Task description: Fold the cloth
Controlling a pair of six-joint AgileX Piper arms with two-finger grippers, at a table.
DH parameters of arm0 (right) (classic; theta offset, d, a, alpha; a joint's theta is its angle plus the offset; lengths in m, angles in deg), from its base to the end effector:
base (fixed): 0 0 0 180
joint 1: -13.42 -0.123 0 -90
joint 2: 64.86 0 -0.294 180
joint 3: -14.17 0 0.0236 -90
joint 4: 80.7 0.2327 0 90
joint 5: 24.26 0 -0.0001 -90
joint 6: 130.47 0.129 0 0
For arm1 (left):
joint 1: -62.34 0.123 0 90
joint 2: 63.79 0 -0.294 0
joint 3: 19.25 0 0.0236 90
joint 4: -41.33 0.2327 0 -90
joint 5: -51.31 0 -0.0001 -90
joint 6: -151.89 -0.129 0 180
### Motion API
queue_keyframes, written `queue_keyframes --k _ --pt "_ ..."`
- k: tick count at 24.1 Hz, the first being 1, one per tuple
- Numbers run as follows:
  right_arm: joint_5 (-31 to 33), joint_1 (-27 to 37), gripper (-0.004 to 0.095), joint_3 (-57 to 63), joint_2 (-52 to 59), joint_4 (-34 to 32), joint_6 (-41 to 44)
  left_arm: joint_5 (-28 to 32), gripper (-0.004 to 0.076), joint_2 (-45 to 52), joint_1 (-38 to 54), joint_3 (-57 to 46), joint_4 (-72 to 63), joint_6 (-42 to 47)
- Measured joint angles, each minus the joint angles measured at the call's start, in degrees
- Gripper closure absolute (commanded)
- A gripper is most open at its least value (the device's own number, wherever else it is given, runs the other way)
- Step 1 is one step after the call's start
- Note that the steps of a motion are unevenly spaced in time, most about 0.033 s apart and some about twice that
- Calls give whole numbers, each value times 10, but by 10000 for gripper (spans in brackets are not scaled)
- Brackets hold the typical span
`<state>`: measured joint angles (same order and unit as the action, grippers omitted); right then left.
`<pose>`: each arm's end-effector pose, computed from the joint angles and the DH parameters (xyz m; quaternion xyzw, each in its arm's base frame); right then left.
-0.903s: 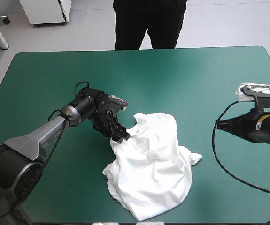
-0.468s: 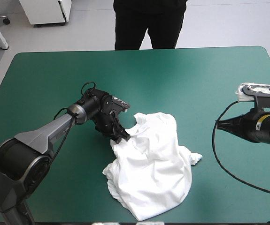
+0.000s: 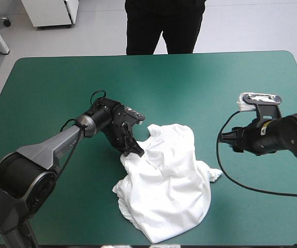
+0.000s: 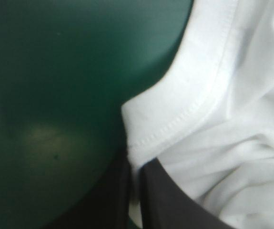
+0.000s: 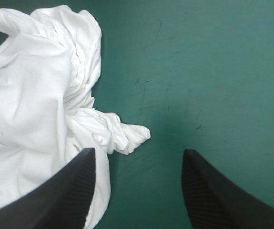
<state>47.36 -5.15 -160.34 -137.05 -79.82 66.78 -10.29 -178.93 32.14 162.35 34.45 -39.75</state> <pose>0.1872 0.0649 0.3647 -0.0107 0.9642 0.0887 0.2495 0.3033 -0.1922 0.1901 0.3316 0.9409 -0.0601 0.0331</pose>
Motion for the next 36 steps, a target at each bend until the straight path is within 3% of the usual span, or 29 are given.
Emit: queue_keyframes --k 4,14,22,32,34,36 --pt "0 -2 394 0 -32 0 -14 0 733 0 0 0 0 0" --pt "-14 -66 389 23 -112 -33 -10 0 733 0 0 0 -1 -1" --pt "-135 -66 389 158 -121 -4 -6 0 733 0 0 0 -2 -2" --pt "-200 -66 395 195 -219 23 -22 0 733 0 0 0 -2 -3" --pt "-202 -67 423 196 -227 34 -32 0 733 0 0 0 -2 -3" --pt "-203 -67 512 198 -229 37 -37 0 733 0 0 0 -2 -3"
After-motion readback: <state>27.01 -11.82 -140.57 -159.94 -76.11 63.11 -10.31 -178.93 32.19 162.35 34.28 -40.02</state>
